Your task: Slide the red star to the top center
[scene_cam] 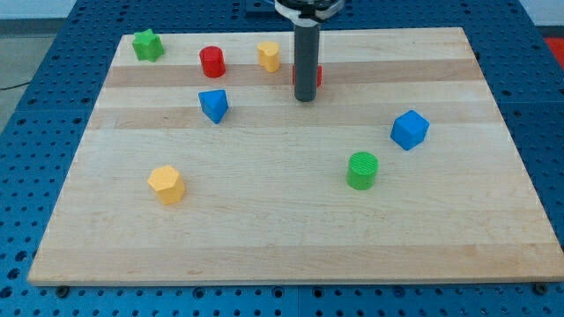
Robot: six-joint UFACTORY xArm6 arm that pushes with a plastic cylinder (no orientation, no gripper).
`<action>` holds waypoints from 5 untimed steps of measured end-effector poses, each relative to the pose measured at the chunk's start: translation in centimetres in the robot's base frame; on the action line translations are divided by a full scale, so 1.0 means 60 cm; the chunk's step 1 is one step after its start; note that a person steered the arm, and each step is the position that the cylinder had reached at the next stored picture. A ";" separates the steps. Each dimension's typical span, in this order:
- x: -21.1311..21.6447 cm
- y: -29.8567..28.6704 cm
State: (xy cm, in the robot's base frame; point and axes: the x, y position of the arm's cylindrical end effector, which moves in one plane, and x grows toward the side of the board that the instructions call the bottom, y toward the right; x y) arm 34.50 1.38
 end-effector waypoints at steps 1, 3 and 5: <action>-0.029 0.000; -0.099 0.019; -0.106 0.165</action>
